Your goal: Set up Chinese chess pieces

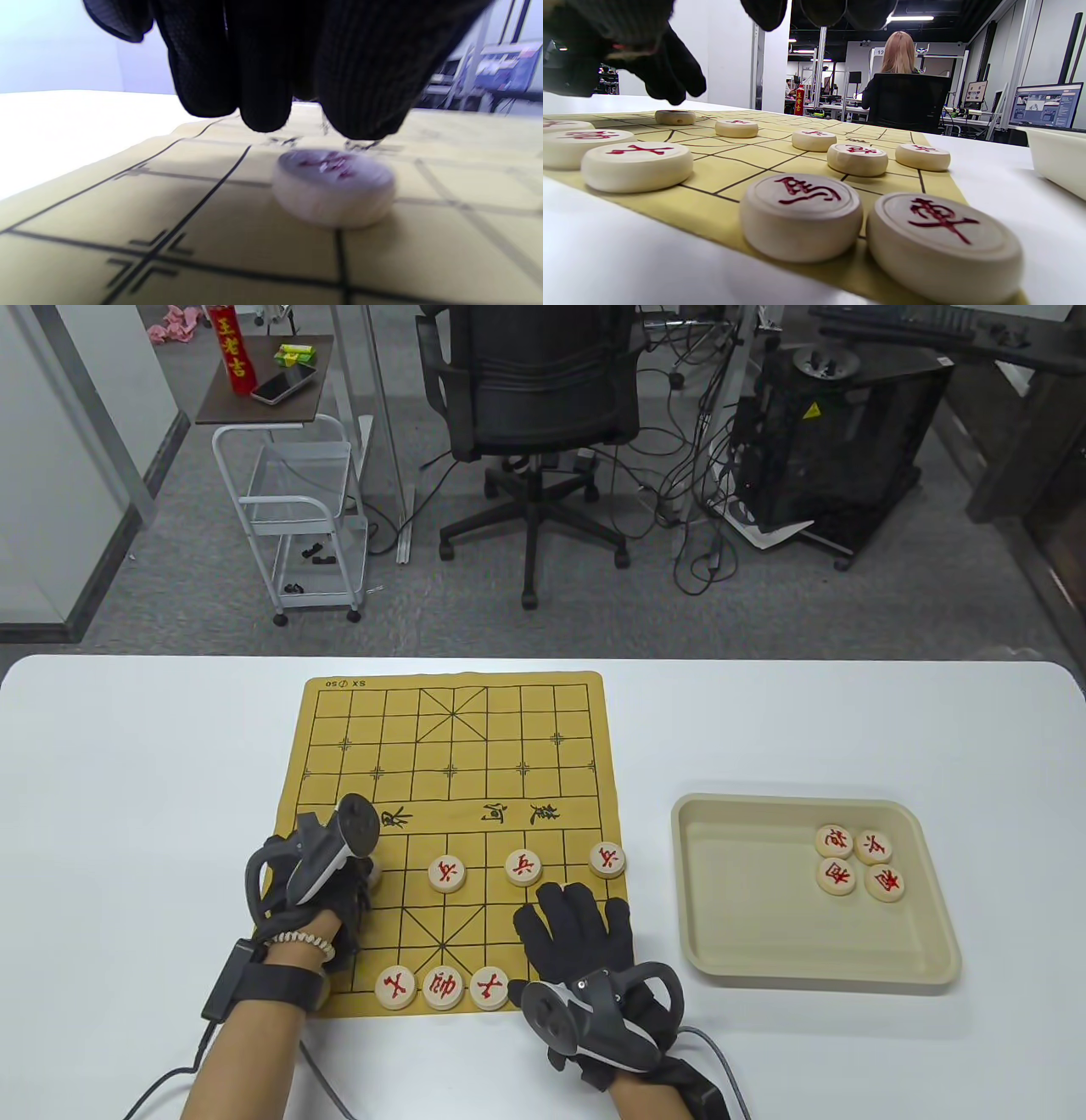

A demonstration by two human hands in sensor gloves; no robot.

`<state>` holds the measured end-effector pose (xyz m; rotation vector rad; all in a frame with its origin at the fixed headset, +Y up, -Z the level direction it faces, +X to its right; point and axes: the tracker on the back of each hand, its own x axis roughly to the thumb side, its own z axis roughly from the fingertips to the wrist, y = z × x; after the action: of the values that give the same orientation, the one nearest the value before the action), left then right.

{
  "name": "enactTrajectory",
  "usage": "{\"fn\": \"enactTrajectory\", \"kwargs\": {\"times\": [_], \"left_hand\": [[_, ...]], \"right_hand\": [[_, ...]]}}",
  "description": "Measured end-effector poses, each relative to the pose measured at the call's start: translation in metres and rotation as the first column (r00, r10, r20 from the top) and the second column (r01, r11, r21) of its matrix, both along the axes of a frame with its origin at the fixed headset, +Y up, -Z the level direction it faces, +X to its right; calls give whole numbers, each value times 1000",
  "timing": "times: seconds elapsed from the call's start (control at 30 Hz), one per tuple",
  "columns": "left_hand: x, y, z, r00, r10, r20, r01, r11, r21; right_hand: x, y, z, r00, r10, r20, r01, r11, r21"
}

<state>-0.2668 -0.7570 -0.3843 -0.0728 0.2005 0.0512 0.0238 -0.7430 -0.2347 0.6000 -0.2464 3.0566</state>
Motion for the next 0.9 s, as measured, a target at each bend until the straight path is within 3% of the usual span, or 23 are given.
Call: {"fn": "enactTrajectory", "kwargs": {"times": [0.2,0.33,0.5,0.73,0.9], "left_hand": [[3,28,49,970,177,166,-201,970,139],[9,38,91,948,128,290,-190,962,195],[7,30,128,934,9,357,-112,956,270],[3,19,148,923,-11,385,-109,951,288],[5,17,145,923,-7,386,-110,954,280]], "right_hand": [[-2,0,2,1000,13,-4,-13,1000,1],[-4,0,3,1000,17,-3,-17,1000,4],[-3,-3,2,1000,29,11,-29,1000,-10],[2,-6,-4,998,0,64,3,999,-43],[31,6,-22,973,-32,227,42,998,-42]]}}
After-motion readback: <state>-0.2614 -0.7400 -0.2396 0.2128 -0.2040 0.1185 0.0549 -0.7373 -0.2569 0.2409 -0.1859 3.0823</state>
